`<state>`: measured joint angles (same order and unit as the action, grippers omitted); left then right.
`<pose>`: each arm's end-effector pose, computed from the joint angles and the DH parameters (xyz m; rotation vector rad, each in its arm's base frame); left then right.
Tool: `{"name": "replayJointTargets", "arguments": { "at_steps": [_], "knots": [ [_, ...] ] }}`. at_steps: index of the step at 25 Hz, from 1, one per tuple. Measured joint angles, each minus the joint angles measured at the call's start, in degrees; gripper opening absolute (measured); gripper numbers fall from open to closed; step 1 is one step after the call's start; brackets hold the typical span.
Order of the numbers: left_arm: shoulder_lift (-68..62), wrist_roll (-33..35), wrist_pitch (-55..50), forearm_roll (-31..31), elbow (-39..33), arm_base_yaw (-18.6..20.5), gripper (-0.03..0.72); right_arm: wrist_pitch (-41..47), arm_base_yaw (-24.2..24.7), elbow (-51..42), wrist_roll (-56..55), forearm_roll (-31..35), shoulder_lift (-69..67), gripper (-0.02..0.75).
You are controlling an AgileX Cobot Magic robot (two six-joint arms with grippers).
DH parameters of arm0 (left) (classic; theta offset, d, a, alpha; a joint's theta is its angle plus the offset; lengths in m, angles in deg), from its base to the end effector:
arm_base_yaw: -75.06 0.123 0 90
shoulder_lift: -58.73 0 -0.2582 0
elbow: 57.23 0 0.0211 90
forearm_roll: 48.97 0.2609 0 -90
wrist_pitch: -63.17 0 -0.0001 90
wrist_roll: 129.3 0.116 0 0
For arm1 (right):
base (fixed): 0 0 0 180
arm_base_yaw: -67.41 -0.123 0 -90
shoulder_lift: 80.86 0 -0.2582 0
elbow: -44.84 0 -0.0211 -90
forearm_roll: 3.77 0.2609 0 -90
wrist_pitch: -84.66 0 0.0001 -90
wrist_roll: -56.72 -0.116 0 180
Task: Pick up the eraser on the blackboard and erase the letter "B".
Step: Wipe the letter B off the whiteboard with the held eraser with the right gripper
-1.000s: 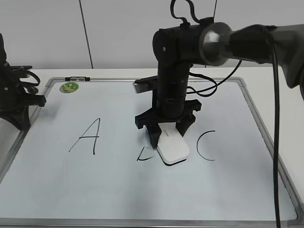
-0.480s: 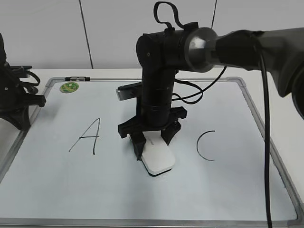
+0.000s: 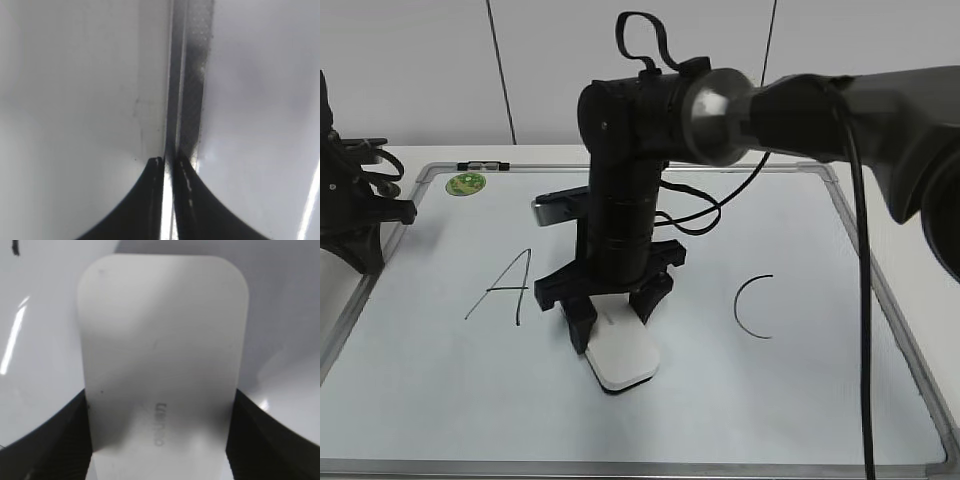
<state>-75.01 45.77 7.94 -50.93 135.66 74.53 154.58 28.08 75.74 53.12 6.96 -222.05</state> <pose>0.4211 -0.0072 0.0782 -0.1465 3.0707 -0.0492 0.3378 0.3030 0.0999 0.8450 -2.9450 -0.2491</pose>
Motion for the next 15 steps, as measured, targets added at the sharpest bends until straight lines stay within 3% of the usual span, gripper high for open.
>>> {"name": "replayJointTargets", "arguments": {
  "at_steps": [15],
  "knots": [
    [0.0,0.0,0.0,-0.1,0.0,0.0,0.025,-0.1,-0.6,0.0,0.0,-1.3,0.0,0.521]
  ]
}}
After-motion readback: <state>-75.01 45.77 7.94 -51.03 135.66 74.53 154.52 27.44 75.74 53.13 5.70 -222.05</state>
